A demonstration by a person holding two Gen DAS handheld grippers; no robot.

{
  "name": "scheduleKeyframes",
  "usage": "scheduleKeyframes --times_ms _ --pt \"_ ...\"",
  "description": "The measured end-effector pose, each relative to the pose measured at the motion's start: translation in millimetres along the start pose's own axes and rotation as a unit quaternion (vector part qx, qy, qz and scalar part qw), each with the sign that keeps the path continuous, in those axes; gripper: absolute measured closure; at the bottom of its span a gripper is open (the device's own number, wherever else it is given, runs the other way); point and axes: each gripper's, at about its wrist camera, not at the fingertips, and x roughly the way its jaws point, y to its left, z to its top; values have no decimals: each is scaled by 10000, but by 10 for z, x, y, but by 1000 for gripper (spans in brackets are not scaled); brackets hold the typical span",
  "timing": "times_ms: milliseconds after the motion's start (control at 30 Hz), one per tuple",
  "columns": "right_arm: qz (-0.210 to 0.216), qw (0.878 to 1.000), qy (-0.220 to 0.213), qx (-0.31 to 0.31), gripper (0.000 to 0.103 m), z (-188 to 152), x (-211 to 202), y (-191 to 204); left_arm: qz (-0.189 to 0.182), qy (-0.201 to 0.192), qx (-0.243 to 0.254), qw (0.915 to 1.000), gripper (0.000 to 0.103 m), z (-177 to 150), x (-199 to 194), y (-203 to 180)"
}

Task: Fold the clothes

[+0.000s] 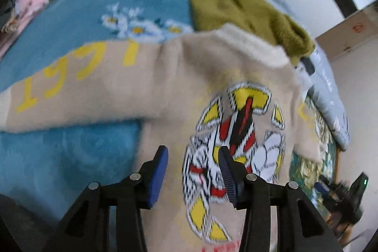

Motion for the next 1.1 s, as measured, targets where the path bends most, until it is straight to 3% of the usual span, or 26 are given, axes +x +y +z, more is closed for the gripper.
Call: scheduleKeyframes --times_ms 67,133,233,367,433,467,600,700,767,833,933,1000,1100 --pt "270 9956 -190 882 63 236 114 -231 -74 -21 -176 9998 55 11 21 79" --pt "259 9871 -401 1530 63 433 205 -448 -243 60 -533 9983 55 61 25 191" --pt "281 9719 -676 2238 63 631 315 -707 -354 -282 -899 9949 52 119 -84 333" --pt "291 9592 -654 2736 60 681 499 -777 -455 -435 -1313 9893 51 147 -64 468" --pt "289 9603 -653 2696 71 705 503 -724 -403 -522 -1389 9881 51 167 -76 483" --pt "255 9630 -656 2602 94 720 483 -676 -406 -563 -1377 9880 51 164 -63 487" --pt "199 9791 -853 1833 94 809 272 -322 -396 -675 -1326 9881 51 157 -44 547" --pt "272 9903 -1180 684 94 752 -91 259 -465 -740 -1441 9857 51 196 -70 688" --pt "327 9891 -1422 -186 94 675 -357 695 -422 -851 -1582 9828 51 233 -115 786" --pt "452 9749 -1687 -1379 94 410 -627 1303 -173 -1068 -1690 9797 51 255 -202 852" --pt "742 9464 -1680 -2659 94 8 -665 1981 46 -1330 -1773 9751 51 285 -294 927" --pt "994 9299 -1422 -3242 94 -293 -487 2412 55 -1365 -1862 9730 51 300 -314 991" --pt "1073 9167 -932 -3735 94 -694 -29 2849 15 -1355 -2102 9682 51 284 -331 1103"
